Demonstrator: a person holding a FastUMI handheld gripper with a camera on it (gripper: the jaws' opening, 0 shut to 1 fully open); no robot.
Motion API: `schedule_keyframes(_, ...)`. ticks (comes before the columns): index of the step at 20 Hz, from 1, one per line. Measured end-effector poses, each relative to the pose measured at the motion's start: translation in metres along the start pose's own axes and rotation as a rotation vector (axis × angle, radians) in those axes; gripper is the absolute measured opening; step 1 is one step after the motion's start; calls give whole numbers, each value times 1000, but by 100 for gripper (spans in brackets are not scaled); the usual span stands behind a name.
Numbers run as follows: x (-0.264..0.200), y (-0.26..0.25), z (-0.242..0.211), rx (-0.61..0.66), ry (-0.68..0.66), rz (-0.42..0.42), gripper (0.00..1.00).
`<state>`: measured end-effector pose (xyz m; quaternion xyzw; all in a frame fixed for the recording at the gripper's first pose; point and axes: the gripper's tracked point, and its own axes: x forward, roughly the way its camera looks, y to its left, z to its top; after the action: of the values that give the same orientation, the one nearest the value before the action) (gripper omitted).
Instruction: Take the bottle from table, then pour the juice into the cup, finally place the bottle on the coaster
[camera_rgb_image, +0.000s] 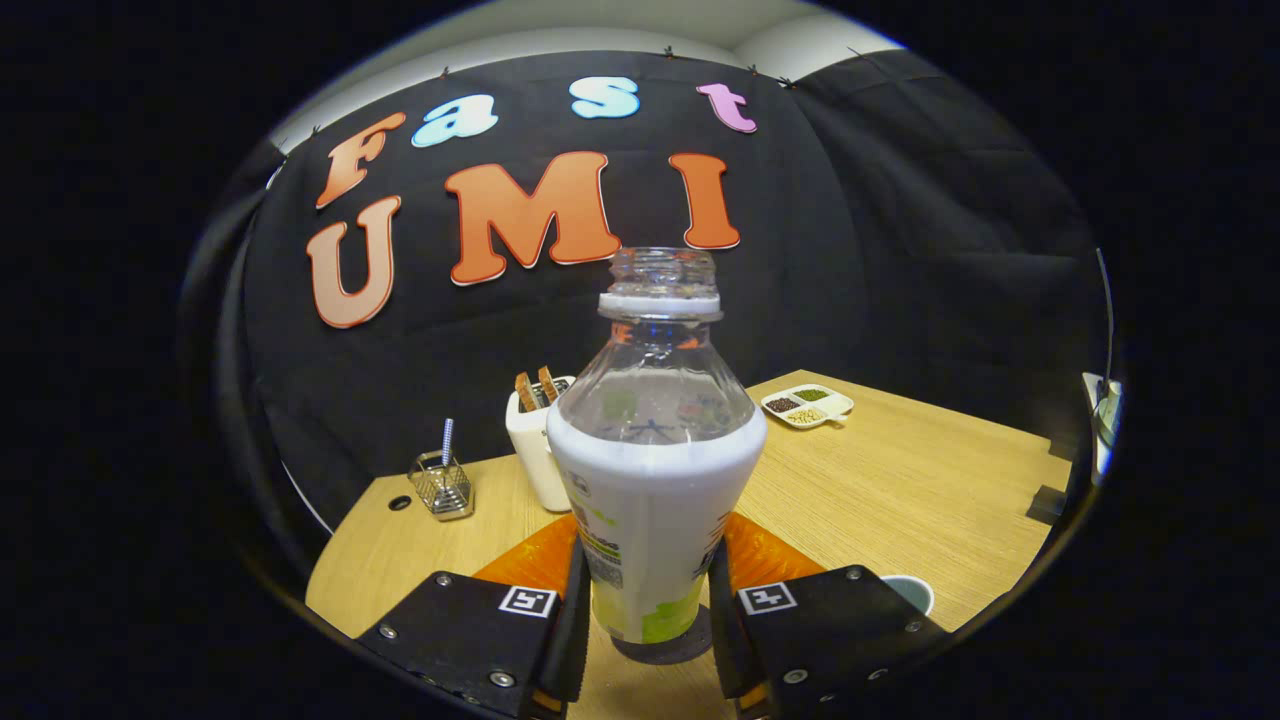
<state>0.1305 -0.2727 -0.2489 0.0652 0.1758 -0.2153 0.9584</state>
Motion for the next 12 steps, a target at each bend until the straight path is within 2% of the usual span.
schedule_keyframes(5, 20, 10, -40, -58, 57, -3, 52)
schedule_keyframes(12, 32, 9, -66, -170, 102, -38, 53)
